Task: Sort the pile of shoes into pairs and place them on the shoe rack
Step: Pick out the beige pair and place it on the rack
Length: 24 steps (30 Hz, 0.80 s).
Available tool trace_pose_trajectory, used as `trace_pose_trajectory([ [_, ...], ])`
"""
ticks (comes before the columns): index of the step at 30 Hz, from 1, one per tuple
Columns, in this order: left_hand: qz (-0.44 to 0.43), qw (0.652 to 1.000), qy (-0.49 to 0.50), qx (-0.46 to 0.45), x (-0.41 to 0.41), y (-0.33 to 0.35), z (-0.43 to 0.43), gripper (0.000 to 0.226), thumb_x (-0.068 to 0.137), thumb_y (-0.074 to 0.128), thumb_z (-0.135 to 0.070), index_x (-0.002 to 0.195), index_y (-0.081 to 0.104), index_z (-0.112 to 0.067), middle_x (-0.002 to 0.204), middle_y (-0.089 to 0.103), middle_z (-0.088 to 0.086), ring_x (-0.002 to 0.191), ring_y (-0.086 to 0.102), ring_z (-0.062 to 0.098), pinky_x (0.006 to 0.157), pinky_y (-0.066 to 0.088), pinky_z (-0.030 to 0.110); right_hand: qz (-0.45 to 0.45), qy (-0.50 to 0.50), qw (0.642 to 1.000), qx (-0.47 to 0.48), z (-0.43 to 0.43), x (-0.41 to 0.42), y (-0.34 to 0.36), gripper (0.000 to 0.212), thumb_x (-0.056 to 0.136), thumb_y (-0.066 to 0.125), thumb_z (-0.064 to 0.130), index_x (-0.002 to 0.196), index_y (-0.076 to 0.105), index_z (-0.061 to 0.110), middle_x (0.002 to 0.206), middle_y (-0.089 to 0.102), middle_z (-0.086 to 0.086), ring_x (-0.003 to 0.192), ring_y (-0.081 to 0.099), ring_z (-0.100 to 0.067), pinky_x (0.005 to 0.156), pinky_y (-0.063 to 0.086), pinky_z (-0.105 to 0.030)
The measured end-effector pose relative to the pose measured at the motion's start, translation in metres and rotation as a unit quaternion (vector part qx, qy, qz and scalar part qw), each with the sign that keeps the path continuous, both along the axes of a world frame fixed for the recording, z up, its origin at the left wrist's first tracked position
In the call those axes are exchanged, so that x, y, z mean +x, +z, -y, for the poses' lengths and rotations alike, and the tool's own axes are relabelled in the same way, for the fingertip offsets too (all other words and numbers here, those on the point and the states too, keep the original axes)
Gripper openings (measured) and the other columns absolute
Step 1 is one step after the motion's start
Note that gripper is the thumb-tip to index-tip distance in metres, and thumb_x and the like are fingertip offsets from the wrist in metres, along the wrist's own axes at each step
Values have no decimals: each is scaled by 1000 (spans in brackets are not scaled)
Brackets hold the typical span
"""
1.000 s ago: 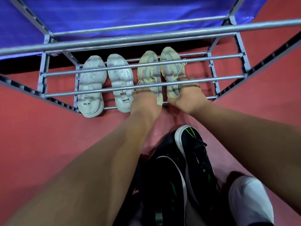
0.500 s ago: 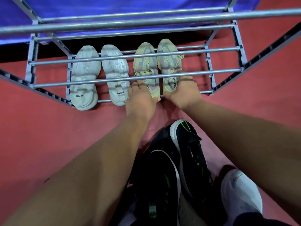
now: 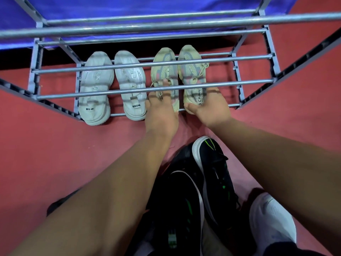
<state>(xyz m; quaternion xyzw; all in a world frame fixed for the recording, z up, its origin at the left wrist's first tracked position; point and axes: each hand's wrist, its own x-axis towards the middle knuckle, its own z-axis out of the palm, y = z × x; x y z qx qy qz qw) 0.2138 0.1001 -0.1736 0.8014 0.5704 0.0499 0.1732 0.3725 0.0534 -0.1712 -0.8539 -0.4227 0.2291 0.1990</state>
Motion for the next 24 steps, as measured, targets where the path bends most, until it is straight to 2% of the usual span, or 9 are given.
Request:
trace_pose_trajectory([
  [3, -93, 988, 18, -123, 15, 8, -19, 101, 91, 71, -24, 166, 4, -12, 150, 35, 29, 132, 45, 41, 102, 48, 45, -16, 0, 1000, 6, -1, 0, 0, 61, 77, 86, 55, 110, 64, 9, 98, 69, -9, 86, 66, -30, 76, 56, -39],
  [5, -117, 981, 6, -154, 20, 15, -33, 74, 93, 64, -26, 158, 33, -6, 142, 50, 25, 130, 50, 36, 96, 51, 41, -9, 0, 1000, 8, 0, 0, 1, 59, 78, 86, 55, 107, 64, 8, 94, 66, -9, 84, 64, -30, 71, 52, -36],
  [6, -121, 981, -5, -150, 20, 19, -37, 56, 95, 61, -27, 145, 50, -5, 136, 57, 21, 126, 54, 34, 92, 51, 38, -1, 2, 1000, 6, 0, 1, 0, 59, 78, 86, 55, 104, 62, 8, 92, 64, -9, 83, 63, -31, 68, 46, -34],
  [8, -110, 984, -6, -142, 16, 21, -36, 42, 95, 63, -27, 130, 61, -5, 131, 60, 19, 121, 60, 34, 87, 52, 37, 19, 11, 1000, 6, 1, 3, -1, 60, 79, 84, 56, 107, 62, 8, 94, 63, -10, 86, 63, -33, 69, 42, -32],
  [10, -90, 985, 16, -145, 10, 18, -27, 56, 91, 71, -25, 140, 53, -5, 139, 51, 22, 118, 62, 37, 91, 54, 40, 31, 25, 999, 19, 2, 5, -2, 64, 80, 83, 56, 118, 63, 8, 107, 66, -12, 98, 64, -34, 79, 50, -34],
  [12, -79, 987, 27, -140, 7, 14, -21, 71, 90, 75, -28, 149, 43, -6, 147, 41, 25, 119, 61, 39, 95, 55, 44, 29, 35, 999, 25, 3, 6, -1, 65, 80, 83, 57, 120, 64, 8, 110, 68, -12, 99, 65, -33, 85, 55, -39],
  [15, -55, 987, 29, -149, 7, 9, -25, 70, 91, 77, -38, 147, 47, -7, 145, 47, 24, 118, 62, 40, 96, 55, 45, 19, 36, 999, 20, 1, 8, -2, 65, 80, 83, 57, 123, 64, 12, 111, 68, -10, 98, 65, -30, 84, 55, -36],
  [18, -56, 985, 29, -163, 10, 11, -31, 67, 92, 76, -41, 144, 51, -8, 143, 49, 21, 119, 62, 38, 97, 55, 44, 9, 46, 999, -3, -6, 6, -2, 67, 80, 84, 56, 127, 63, 12, 120, 67, -10, 109, 65, -31, 89, 53, -33],
  [24, -29, 988, 19, -149, 0, 10, -23, 81, 91, 75, -34, 156, 33, -9, 149, 40, 22, 125, 59, 40, 102, 51, 46, 31, 49, 996, -62, -9, -1, 3, 69, 80, 81, 58, 123, 61, 8, 121, 64, -18, 112, 63, -39, 96, 55, -45],
])
